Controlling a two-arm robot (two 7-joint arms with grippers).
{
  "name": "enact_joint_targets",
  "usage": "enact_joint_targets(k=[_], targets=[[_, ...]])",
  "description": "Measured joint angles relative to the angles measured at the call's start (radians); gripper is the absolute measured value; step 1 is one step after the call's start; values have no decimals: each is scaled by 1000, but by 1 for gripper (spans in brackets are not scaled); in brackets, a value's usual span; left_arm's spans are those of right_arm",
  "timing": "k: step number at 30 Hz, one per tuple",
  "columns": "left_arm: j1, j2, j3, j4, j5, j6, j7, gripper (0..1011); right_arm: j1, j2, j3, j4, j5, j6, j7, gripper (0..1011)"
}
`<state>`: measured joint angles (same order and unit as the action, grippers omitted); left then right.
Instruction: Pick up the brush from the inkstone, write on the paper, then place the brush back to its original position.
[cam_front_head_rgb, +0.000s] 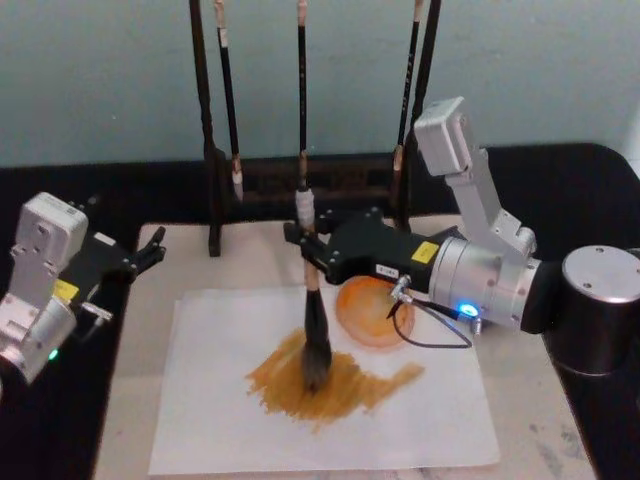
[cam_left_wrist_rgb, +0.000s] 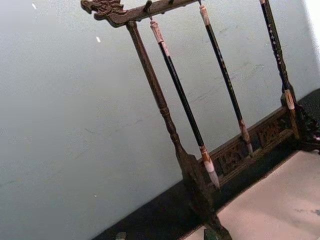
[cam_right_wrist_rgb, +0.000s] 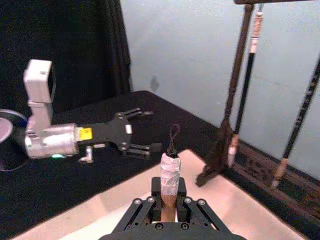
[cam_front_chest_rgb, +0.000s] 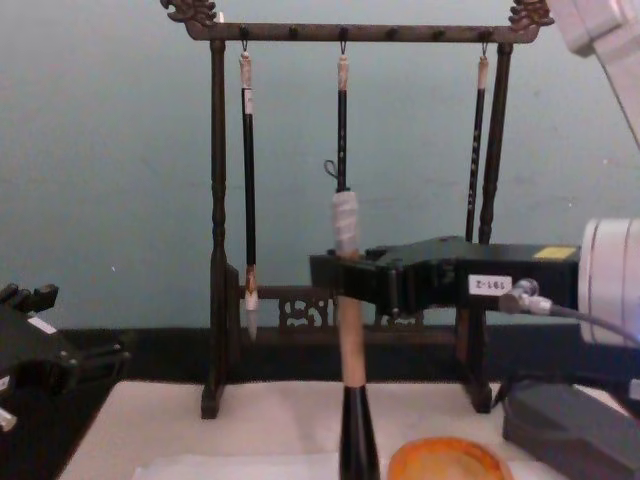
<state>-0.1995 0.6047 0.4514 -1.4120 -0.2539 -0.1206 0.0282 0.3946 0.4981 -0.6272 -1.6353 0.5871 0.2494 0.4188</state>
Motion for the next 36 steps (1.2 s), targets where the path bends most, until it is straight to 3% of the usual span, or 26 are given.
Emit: enact_joint_targets(k=[10,20,25,28,33,36], targets=[[0,0,0,0,0,0,0,1010,-15,-14,50,19,-23,-12,-20,154],[0,0,0,0,0,0,0,1010,-34,-30,80,14,-6,-13,1,154],[0,0,0,0,0,0,0,1009,-51,-45,112,5,52,-5,4,154],[0,0,0,0,0,0,0,1009,-62,-58,151,5,134,26,-10,154],[0,0,0,0,0,0,0,1010,-72,-71,198,13,219,63,-37,154],[0,0,0,0,0,0,0,1010,-80,-83,251,27,299,96,-81,154]])
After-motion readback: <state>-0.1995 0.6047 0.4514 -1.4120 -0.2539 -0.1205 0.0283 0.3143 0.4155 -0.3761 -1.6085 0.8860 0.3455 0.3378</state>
